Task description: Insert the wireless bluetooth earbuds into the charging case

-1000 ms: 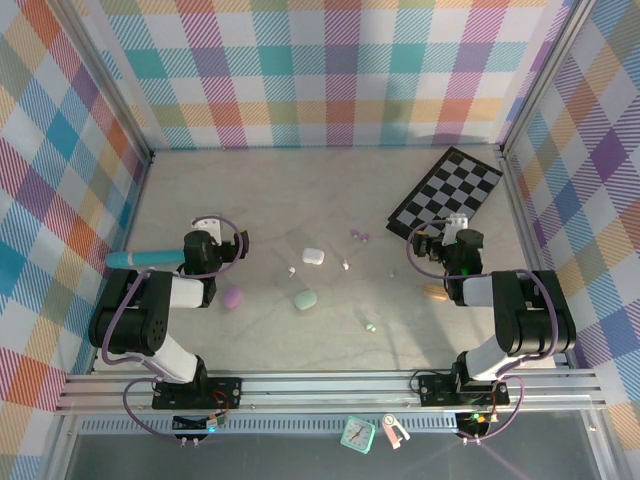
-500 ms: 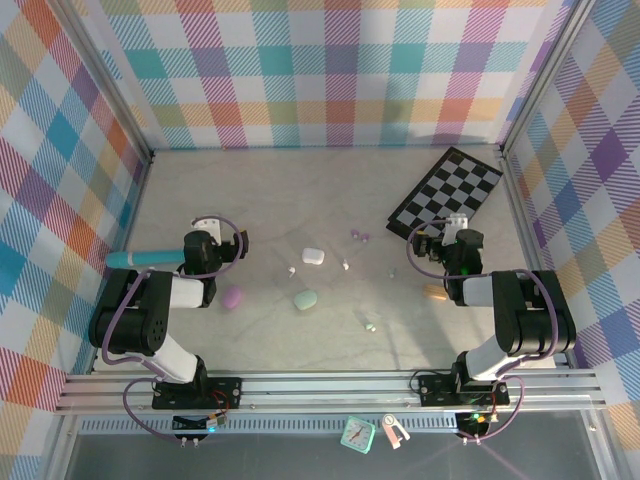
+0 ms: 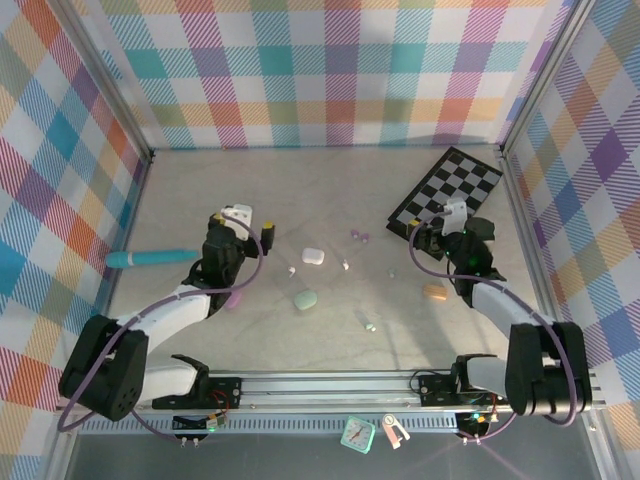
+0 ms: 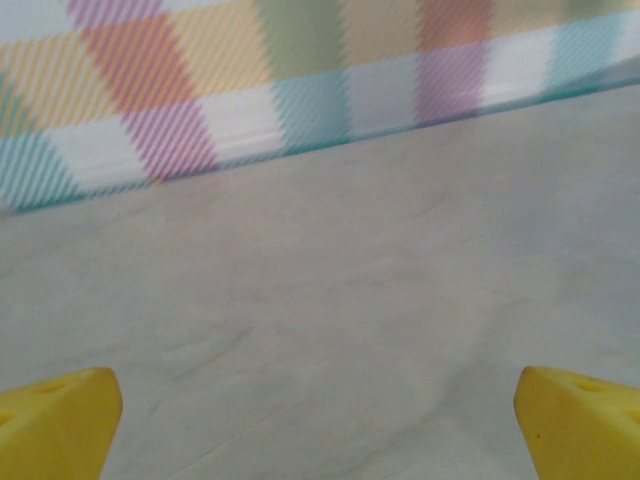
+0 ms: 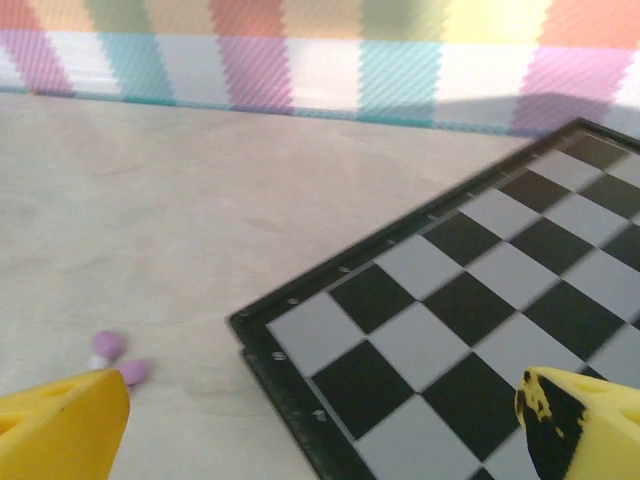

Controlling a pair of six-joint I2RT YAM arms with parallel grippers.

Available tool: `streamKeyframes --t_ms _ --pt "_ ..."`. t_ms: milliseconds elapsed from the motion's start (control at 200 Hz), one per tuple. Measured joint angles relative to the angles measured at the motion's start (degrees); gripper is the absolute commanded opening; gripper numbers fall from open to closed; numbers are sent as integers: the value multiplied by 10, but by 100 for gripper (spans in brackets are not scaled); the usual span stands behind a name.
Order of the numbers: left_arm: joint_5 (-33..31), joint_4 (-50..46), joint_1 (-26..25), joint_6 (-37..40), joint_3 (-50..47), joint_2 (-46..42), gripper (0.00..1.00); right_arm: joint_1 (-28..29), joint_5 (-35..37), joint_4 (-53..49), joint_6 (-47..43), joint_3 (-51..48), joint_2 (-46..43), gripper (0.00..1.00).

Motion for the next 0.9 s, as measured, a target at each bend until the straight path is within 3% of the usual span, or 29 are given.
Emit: streamKeyframes --t_ms 205,400,640,800,900 --pt "57 -207 -95 20 99 -21 100 73 -61 -126 -73 45 -60 99" --pt "114 -431 -110 24 203 -32 100 172 -144 -219 -186 76 -56 99" --pt "154 -561 -37 -17 220 -87 100 323 -166 -326 -323 160 60 99" --pt "185 -578 25 -59 204 -120 100 379 -153 -381 -385 240 169 100" --pt "195 -588 51 -76 193 -138 100 404 -139 -406 -414 280 232 94"
